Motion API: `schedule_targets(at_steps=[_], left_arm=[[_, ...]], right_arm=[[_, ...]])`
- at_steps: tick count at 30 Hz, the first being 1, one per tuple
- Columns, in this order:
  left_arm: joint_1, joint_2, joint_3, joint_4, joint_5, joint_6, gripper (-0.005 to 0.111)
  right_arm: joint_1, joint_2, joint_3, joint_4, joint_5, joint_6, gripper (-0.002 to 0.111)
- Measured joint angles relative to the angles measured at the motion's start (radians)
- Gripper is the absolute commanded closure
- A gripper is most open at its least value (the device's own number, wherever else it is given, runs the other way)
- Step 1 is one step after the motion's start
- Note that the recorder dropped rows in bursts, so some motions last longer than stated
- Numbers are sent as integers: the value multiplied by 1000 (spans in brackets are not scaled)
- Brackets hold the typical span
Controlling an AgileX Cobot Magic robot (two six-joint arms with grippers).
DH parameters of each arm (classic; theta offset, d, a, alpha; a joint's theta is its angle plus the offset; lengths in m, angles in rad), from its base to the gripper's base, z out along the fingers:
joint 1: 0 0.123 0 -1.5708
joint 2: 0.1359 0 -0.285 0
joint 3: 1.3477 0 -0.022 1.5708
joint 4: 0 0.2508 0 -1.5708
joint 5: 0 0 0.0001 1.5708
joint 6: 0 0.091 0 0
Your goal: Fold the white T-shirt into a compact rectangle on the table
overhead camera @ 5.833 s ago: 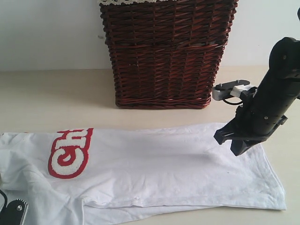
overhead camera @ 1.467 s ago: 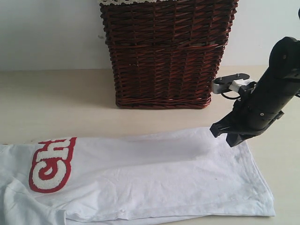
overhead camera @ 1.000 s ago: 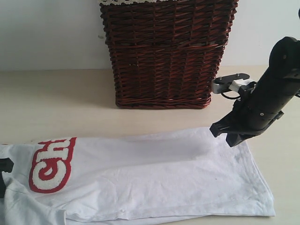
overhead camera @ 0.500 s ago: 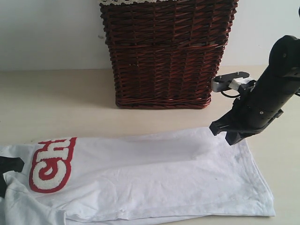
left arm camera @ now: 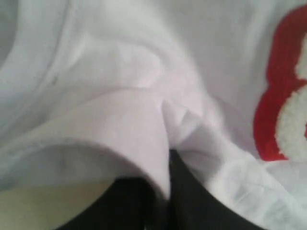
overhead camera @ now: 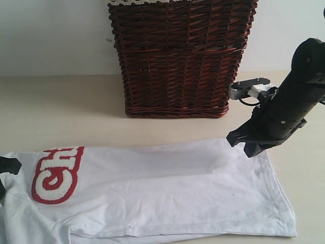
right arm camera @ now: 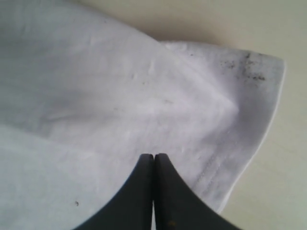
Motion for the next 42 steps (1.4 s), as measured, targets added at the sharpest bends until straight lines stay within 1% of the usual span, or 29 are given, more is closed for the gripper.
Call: schedule_targets(at_steps=[4,7,14,16,18,20,21,22,23,26,31,32,34,36,38,40,42], left_arm=[[3,-48,0,39,-19,-16,107],[21,-76,0,57,-57,-47,107],[63,-76,0,83,-201,-82,105],[72,-58,0,85,-233,-91,96],[79,-38,0,85,-253,-97,81],[79,-34,-9,86,-257,-101,61],[80,-34,-19,86,-261,-100,54],[80,-36,-28,86,-264,-100,46],[80,-41,-39,86,-269,-100,43],[82,-71,-67,86,-262,-90,45],[80,-148,-97,89,-194,54,62],[74,-166,-99,89,-168,108,63],[44,-197,-101,89,-76,259,58],[-14,-217,-101,91,48,425,50],[-84,-236,-81,93,176,593,44],[-148,-255,-45,108,248,697,42],[-206,-270,1,132,278,747,41]], right_arm=[[0,0,0,4,0,0,108],[0,0,0,4,0,0,108],[0,0,0,6,0,0,108],[0,0,0,6,2,0,108],[0,0,0,6,2,0,108],[0,0,0,6,2,0,108],[0,0,0,6,2,0,108],[0,0,0,6,2,0,108],[0,0,0,6,2,0,108],[0,0,0,6,2,0,108],[0,0,0,6,2,0,108],[0,0,0,6,2,0,108],[0,0,0,6,2,0,108],[0,0,0,6,2,0,108],[0,0,0,7,2,0,108],[0,0,0,12,2,0,108],[0,0,0,16,2,0,108]])
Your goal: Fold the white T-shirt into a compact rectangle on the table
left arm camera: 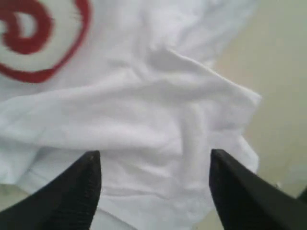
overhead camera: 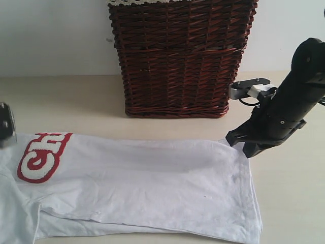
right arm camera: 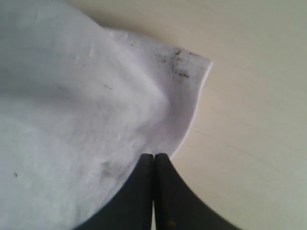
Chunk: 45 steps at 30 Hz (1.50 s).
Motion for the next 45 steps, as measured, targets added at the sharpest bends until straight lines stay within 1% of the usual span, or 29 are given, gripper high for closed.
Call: schedule_targets(at_steps=[3,5,9,13,15,17,25,27,30,31,32,35,37,38,40,42,43,44,45], left_arm=[[-80,-12,84,56,14,47,41],[-120,-12,147,104,7,62,41],[-206,-13,253,143,-73,106,41],[-285,-13,311,143,-158,121,31],[-311,-13,335,143,-184,121,31],[-320,-13,358,143,-209,117,31],[-324,-14,443,163,-337,103,33],[-324,-14,446,199,-385,86,40],[-324,-14,446,256,-434,53,59],[-324,-14,446,269,-441,46,63],[-324,-14,446,277,-443,44,65],[-324,-14,458,288,-445,35,63],[-324,-14,473,305,-445,35,65],[-324,-14,477,322,-445,35,69],[-324,-14,477,365,-445,33,81],[-324,-14,473,405,-445,33,98],[-324,-14,468,425,-445,33,103],[-324,-14,463,440,-445,33,106],[-324,-14,457,456,-445,33,106]], right_arm=[[0,0,0,13,0,0,108],[0,0,0,21,0,0,108],[0,0,0,29,0,0,108],[0,0,0,29,0,0,108],[0,0,0,31,0,0,108],[0,0,0,32,0,-2,108],[0,0,0,32,2,-5,108],[0,0,0,34,2,-5,108],[0,0,0,34,11,-5,108],[0,0,0,36,12,-5,108],[0,0,0,36,13,-5,108],[0,0,0,36,14,-7,108],[0,0,0,36,16,-12,108],[0,0,0,38,16,-13,108],[0,0,0,41,16,-16,108],[0,0,0,42,16,-18,108],[0,0,0,44,16,-18,108],[0,0,0,44,16,-18,108],[0,0,0,44,16,-21,108]])
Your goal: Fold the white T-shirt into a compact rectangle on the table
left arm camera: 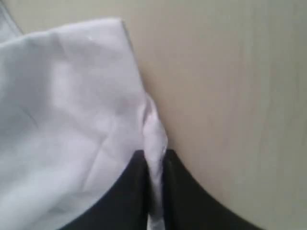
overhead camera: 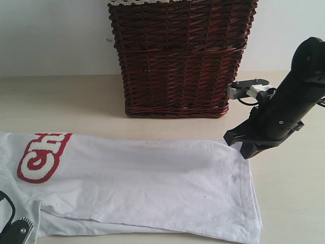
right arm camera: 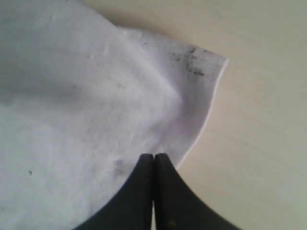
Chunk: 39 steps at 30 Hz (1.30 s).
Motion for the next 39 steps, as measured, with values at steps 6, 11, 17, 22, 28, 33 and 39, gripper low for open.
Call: schedule_targets(at_steps=[6,11,17,22,28,33,39], left_arm=[[0,0,-13,160,-10,-2,106],[0,0,-13,422,-10,-4,106],[0,2,-47,642,27,-4,106],[0,2,-106,665,6,-4,106],[0,4,-144,702,-148,-4,101],[0,4,-167,706,-237,-6,71],[0,7,-169,669,-289,-8,46]], right_arm=[[0,0,0,0,0,-6,108],[0,0,0,0,0,-8,108],[0,0,0,0,-8,-21,108],[0,0,0,0,-10,-22,108],[0,0,0,0,-10,-24,108],[0,0,0,0,-14,-24,108],[0,0,0,0,-16,-24,108]])
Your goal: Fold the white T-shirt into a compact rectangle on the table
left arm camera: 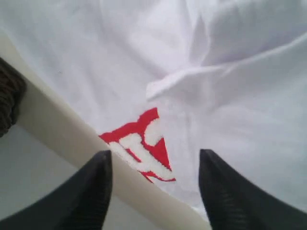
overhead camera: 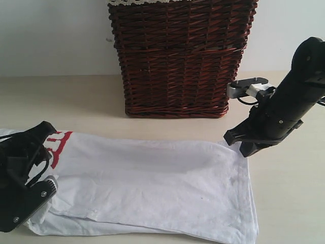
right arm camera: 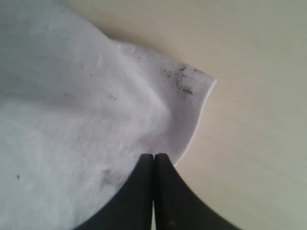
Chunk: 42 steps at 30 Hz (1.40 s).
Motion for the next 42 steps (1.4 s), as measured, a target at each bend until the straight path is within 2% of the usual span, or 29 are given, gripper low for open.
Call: schedule_targets(at_steps=[5,8,11,12,13,14,15,17,18,19,20,23,25,28,32,42], left_arm=[[0,4,-2,-19,-9,-33,48],[0,4,-2,-30,-16,-143,59],[0,4,-2,-34,-29,-408,72],[0,4,-2,-34,-34,-490,80],[0,4,-16,-38,-31,-702,84],[0,6,-30,-38,-23,-788,96],[0,6,-70,-42,10,-992,102],[0,6,-136,-109,65,-1180,107],[0,6,-153,-149,79,-1190,107],[0,15,-186,-275,119,-1147,107],[0,22,-195,-336,144,-1104,107],[0,98,-236,-800,344,-693,107],[0,133,-250,-925,413,-590,107],[-2,177,-262,-1000,459,-531,107],[-2,227,-265,-1012,477,-519,107],[-2,371,-273,-1012,341,-516,107]], right_arm=[[0,0,0,0,-2,0,108],[0,0,0,0,-2,0,108],[0,0,0,2,-2,0,108],[0,0,0,2,-2,0,108],[0,0,0,7,-2,0,108],[0,0,0,7,-2,0,108],[0,0,0,12,-2,0,108],[0,0,0,14,2,0,108],[0,0,0,16,5,0,108],[0,0,0,18,9,0,108],[0,0,0,18,10,0,108],[0,0,0,20,16,0,108],[0,0,0,22,18,0,108],[0,0,0,26,24,0,108],[0,0,0,30,24,-1,108],[0,0,0,32,22,-1,108]])
